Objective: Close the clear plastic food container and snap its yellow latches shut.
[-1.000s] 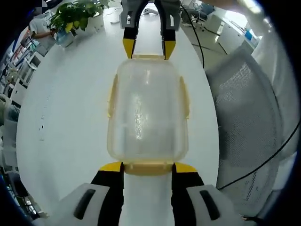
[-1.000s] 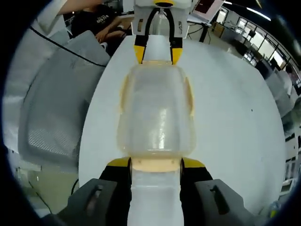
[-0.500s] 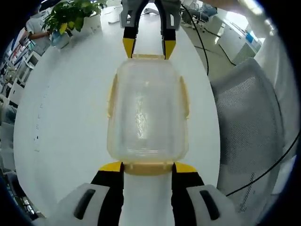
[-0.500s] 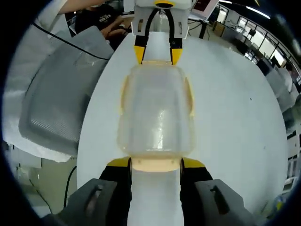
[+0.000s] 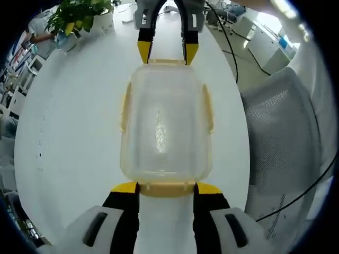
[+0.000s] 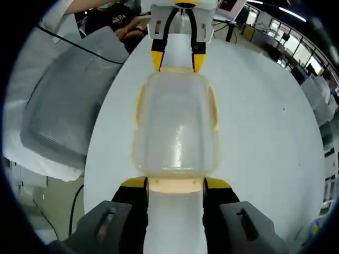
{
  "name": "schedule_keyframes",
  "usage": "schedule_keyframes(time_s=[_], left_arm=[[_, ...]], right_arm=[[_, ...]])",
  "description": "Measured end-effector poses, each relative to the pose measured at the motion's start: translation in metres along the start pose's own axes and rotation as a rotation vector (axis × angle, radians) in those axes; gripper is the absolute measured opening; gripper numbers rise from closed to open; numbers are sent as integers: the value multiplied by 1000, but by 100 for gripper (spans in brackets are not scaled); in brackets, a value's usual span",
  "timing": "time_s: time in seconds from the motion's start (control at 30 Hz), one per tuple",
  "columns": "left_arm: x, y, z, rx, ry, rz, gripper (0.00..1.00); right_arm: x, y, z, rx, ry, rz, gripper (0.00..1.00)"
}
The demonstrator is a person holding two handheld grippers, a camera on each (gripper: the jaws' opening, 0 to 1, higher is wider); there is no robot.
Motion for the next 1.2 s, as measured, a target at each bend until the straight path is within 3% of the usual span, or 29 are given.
schedule_keyframes(time_s=[1.2], left_arm=[[-4,2,-1,-41,9,-55,35]], right_arm=[[-6,5,-4,-52,0,-21,37]])
Point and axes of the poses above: the point that each gripper's makers call its tool centre point, and the gripper's own axes: x roughly backward along the fingers, z roughly to its right, y roughly out of its underside, the point moved 4 cm from there along x, roughly backward along the fingers, and after that the axes turned 2 degrees about z, right-handed, at the moved point
